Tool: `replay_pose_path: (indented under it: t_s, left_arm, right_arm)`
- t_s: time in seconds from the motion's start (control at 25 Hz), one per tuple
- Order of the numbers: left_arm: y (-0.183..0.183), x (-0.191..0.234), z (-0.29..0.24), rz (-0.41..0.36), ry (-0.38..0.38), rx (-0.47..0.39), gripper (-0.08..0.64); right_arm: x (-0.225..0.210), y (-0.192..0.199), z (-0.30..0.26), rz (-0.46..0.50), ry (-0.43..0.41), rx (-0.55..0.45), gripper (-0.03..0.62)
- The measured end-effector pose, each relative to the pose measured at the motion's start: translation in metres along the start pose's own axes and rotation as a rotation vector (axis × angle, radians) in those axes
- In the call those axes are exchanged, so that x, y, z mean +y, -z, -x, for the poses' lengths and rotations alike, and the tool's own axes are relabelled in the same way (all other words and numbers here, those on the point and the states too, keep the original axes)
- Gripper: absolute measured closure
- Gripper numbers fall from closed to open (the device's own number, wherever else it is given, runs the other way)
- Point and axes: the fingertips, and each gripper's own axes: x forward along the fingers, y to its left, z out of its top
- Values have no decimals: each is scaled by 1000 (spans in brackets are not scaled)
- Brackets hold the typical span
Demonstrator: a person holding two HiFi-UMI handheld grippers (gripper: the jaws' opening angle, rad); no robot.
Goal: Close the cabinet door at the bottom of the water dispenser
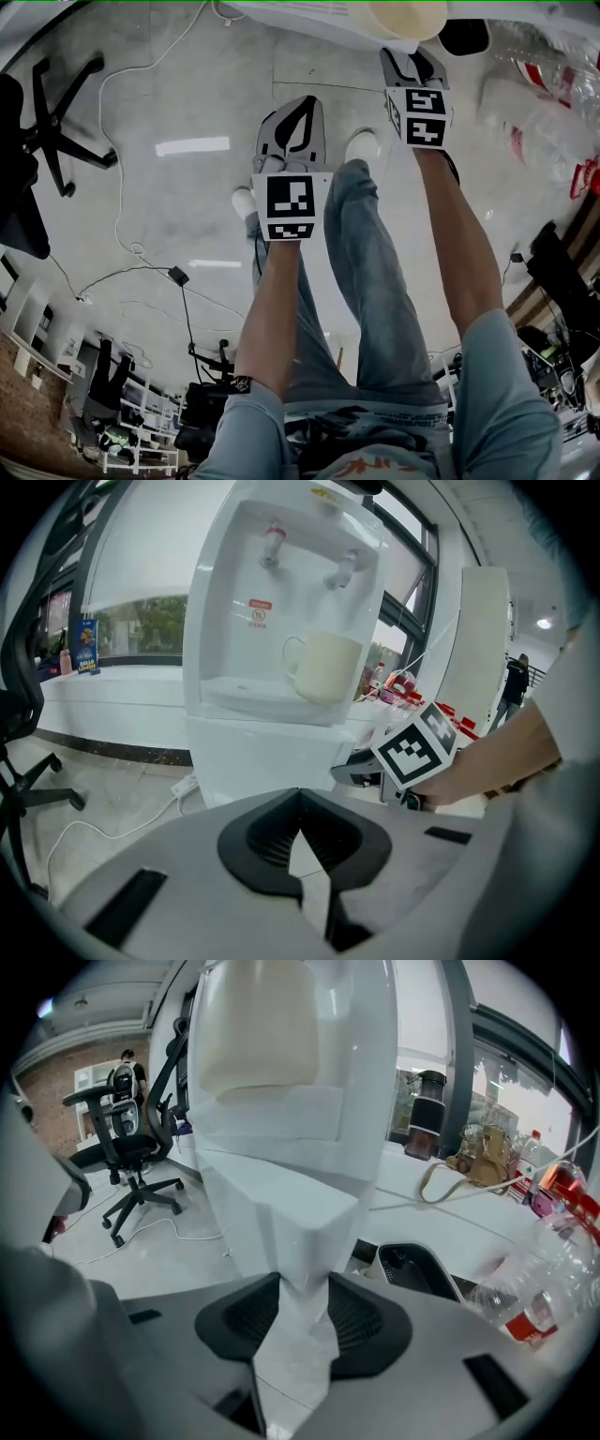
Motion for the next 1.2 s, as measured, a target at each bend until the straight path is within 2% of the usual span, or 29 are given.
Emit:
replay_pose_path:
  t_s: [0.4,0.64,0.84,1.04,1.2]
  left_arm:
    - [-8,2,-4,20,-11,-17,540]
    - [-13,5,-1,-18,4,-14,540]
    - [-10,12,5,-11,-12,-8,540]
    - [-9,14,9,8,-22,-13,540]
    - [-15,13,11,19,-29,-27,540]
  right_arm:
    - [-19,-15,-16,-3,15,-4,442]
    - [-26,-21,-21,-29,32,-5,449]
    - [-31,-25,-26,-48,43,-8,456]
    - [-36,-30,-28,-76,37,-15,456]
    - [-36,-30,-23,-144,35,-24,456]
